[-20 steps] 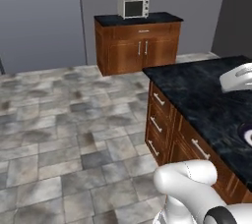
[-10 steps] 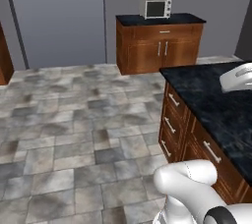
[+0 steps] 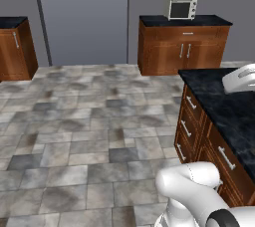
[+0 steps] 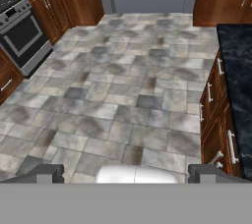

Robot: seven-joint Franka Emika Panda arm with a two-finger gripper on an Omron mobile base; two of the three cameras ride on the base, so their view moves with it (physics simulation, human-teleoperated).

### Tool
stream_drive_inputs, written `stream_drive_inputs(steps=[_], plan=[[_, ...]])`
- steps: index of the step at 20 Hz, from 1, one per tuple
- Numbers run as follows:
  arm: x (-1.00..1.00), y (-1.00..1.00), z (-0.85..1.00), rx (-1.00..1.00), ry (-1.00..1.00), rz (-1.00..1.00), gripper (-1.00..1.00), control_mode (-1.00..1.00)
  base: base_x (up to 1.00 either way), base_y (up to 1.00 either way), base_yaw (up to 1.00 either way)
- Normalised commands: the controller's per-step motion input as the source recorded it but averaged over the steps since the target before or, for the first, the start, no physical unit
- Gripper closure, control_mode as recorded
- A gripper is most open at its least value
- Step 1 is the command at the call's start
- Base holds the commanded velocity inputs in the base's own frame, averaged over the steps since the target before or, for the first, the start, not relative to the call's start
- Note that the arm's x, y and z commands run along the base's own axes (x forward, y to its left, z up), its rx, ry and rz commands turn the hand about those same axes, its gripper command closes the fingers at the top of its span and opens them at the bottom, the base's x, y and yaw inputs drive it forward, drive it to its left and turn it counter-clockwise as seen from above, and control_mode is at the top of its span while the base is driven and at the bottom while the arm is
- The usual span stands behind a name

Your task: Move the bowls from the cabinet to the plates on the dining table.

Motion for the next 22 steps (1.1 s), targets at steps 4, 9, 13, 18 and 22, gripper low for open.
stream_drive_inputs(steps=[4,9,13,18,22], plan=[[0.00,0.00,0.00,0.00,0.00,0.00,-1.00,1.00,0.00,0.00,0.25],[0.00,0.00,0.00,0.00,0.00,0.00,-1.00,1.00,0.00,0.00,0.25],[0.00,0.00,0.00,0.00,0.00,0.00,-1.00,1.00,0.01,0.02,0.25],[0.00,0.00,0.00,0.00,0.00,0.00,-1.00,1.00,0.50,0.09,0.09],[0.00,0.00,0.00,0.00,0.00,0.00,-1.00,1.00,0.62,0.02,0.00]])
